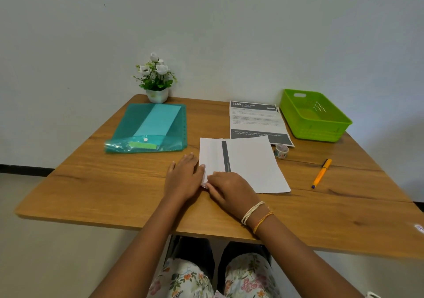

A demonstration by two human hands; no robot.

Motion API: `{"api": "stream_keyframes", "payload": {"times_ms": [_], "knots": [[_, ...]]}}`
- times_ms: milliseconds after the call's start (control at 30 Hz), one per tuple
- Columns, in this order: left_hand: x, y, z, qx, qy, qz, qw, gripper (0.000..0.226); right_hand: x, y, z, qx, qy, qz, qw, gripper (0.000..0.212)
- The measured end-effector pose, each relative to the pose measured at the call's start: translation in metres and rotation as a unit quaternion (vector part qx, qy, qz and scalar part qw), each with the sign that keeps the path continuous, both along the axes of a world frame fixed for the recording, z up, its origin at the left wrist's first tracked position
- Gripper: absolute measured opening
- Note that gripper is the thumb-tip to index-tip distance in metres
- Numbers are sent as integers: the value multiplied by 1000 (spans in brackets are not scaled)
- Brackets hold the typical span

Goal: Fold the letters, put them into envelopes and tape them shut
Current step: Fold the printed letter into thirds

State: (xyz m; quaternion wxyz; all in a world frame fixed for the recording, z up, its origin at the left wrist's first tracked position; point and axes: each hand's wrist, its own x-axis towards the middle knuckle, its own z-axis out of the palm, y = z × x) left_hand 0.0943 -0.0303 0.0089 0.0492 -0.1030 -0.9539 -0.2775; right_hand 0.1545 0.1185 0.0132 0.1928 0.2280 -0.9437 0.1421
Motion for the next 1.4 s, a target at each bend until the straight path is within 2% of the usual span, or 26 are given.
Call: {"api": "stream_keyframes", "payload": {"times_ms": [67, 100, 200, 267, 367, 433, 500, 600, 767, 900, 967, 1067, 1133, 1200, 1233, 1267, 1333, 1400], "knots": [[1, 3, 3, 38, -18, 5, 999, 42, 1, 0, 0, -40, 14, -6, 999, 29], [1, 6, 5, 84, -20, 19, 996, 37, 2, 0, 0, -58, 22, -6, 998, 27], [1, 12, 17, 248, -25, 99, 963, 24, 5, 1, 1, -95, 50, -11, 994, 23], [-1, 14, 25, 294, -40, 142, 944, 19, 6, 1, 2, -102, 65, -19, 992, 23], [-3, 19, 30, 345, -107, 167, 918, 17, 7, 2, 2, -109, 72, -30, 991, 26], [0, 23, 29, 378, -141, 165, 900, 26, 9, 2, 2, -146, 53, -52, 986, 31], [2, 24, 27, 380, -141, 174, 897, 30, 9, 4, 2, -180, 27, -106, 978, 37], [1, 19, 27, 376, -130, 193, 897, 29, 3, 11, 2, -141, -19, -175, 974, 38], [-2, 11, 30, 401, -100, 188, 891, 20, -4, 10, 5, -128, -95, -136, 978, 33], [5, 14, 39, 497, -94, 131, 853, 18, -10, -1, 8, -185, -146, -98, 967, 35], [12, 21, 37, 484, -86, 85, 867, 22, -12, -1, 10, -265, -160, -97, 946, 33], [19, 31, 26, 399, -63, 23, 915, 26, -14, 4, 13, -390, -144, -146, 898, 33], [21, 33, 18, 315, -33, -13, 948, 28, -18, 10, 19, -463, -146, -199, 851, 36], [22, 33, 15, 252, -11, -35, 967, 27, -22, 15, 25, -519, -184, -220, 805, 32], [22, 33, 13, 225, -6, -43, 973, 26, -23, 18, 26, -514, -208, -231, 799, 26], [23, 33, 11, 195, -1, -51, 980, 26, -24, 20, 28, -470, -225, -251, 816, 27], [24, 34, 8, 119, 13, -66, 991, 24, -24, 23, 26, -368, -243, -280, 852, 40], [23, 34, 4, 71, 32, -78, 994, 24, -20, 22, 24, -342, -239, -296, 859, 49]]}}
